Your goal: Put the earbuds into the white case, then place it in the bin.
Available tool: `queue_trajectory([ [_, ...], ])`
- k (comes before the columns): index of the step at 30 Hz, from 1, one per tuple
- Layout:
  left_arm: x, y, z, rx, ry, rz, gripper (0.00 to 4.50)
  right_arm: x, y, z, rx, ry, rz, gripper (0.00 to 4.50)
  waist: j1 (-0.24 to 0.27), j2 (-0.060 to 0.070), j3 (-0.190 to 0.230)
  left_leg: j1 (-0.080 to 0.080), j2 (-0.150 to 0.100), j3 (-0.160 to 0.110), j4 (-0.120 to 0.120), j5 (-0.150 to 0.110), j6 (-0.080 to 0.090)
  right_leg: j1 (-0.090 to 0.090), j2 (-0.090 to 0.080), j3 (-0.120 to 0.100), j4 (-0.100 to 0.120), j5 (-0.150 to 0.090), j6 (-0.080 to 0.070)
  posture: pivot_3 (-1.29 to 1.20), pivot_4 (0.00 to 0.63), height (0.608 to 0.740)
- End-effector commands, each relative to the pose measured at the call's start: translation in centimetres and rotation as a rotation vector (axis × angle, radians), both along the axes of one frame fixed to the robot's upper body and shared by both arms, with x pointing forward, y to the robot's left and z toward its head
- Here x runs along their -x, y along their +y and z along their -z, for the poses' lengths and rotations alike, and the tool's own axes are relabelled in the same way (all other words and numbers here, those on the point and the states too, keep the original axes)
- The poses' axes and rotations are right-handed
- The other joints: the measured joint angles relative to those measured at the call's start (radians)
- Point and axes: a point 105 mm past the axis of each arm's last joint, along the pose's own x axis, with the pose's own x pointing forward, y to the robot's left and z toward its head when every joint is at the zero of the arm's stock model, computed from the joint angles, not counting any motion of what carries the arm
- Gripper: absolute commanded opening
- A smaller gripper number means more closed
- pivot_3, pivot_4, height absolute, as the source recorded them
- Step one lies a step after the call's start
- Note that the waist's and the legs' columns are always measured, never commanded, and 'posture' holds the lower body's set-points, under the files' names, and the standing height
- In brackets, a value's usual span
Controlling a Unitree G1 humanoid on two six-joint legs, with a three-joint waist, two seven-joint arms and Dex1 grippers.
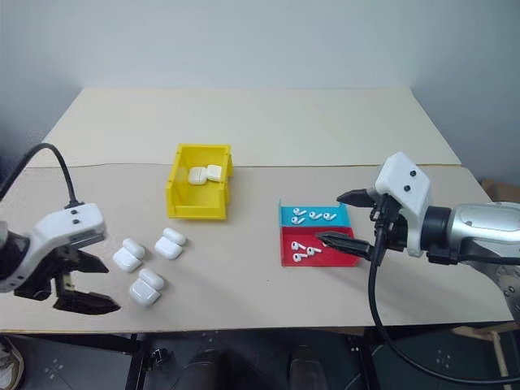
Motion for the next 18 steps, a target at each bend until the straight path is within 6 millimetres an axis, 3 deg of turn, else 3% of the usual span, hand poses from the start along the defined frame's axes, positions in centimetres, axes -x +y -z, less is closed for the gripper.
queue_trajectory([
  [1, -0.5, 0.4, 0.9, -0.063, 0.028, -0.059, 4.5, 0.4, 0.4, -1.2, -0.009, -0.054, -0.014, 4.47, 0.004, -0.002, 0.0, -0.001, 0.0, 0.0, 0.0, 0.0, 0.0, -0.001, 0.0, 0.0, 0.0, 0.0, 0.0, 0.0, 0.15, 0.74],
  [18, -1.0, -0.7, 3.6, -0.084, 0.065, -0.139, 4.5, 0.9, -0.2, -1.8, -0.011, -0.038, -0.012, 4.47, 0.015, -0.003, 0.001, -0.001, 0.0, -0.001, 0.001, 0.0, 0.0, -0.001, -0.001, 0.0, 0.0, 0.0, 0.0, 0.0, 0.15, 0.74],
])
